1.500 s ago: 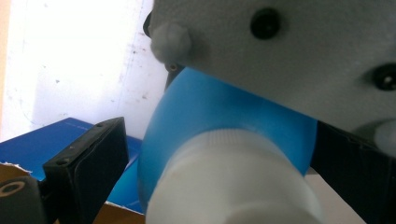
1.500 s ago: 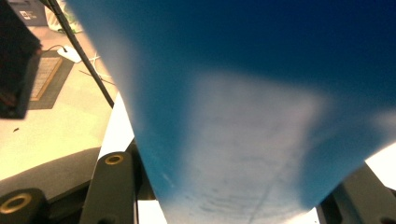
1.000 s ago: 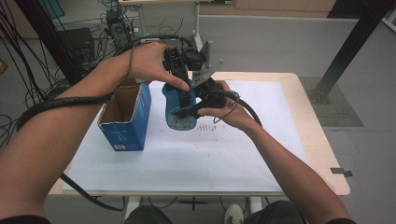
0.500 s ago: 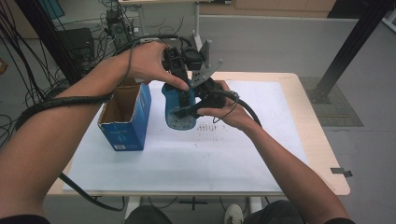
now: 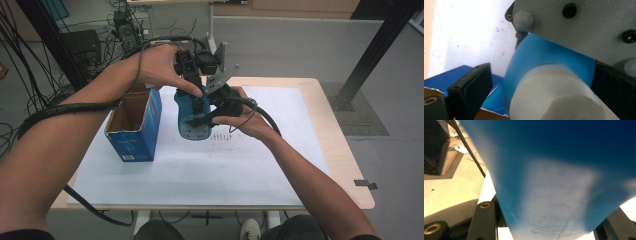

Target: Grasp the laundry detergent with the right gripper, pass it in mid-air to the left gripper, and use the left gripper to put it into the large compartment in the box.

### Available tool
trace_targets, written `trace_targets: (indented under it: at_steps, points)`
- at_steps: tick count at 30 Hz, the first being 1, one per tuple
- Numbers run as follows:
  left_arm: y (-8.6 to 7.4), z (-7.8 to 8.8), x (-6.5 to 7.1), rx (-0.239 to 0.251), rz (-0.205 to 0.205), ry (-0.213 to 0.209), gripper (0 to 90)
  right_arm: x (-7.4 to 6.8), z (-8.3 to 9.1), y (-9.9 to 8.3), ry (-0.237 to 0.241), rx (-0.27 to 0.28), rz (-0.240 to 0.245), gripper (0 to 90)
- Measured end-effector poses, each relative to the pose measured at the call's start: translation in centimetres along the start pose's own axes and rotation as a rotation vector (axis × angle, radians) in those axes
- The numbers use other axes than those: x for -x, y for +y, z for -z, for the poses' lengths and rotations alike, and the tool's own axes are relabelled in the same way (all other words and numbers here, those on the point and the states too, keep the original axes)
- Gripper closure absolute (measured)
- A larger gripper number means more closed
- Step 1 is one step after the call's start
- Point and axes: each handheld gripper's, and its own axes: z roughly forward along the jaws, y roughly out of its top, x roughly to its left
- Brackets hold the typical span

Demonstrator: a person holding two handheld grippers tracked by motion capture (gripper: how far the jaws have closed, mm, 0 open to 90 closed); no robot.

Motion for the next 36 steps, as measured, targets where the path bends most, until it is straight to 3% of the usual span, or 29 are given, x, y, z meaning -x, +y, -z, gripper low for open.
trace_targets:
  at_steps: [36]
  points:
    - [-0.15, 0.03, 0.26, 0.004, -0.003, 0.006, 5.0, -0.15, 0.15, 0.19, 0.0, 0.021, 0.006, 43.9]
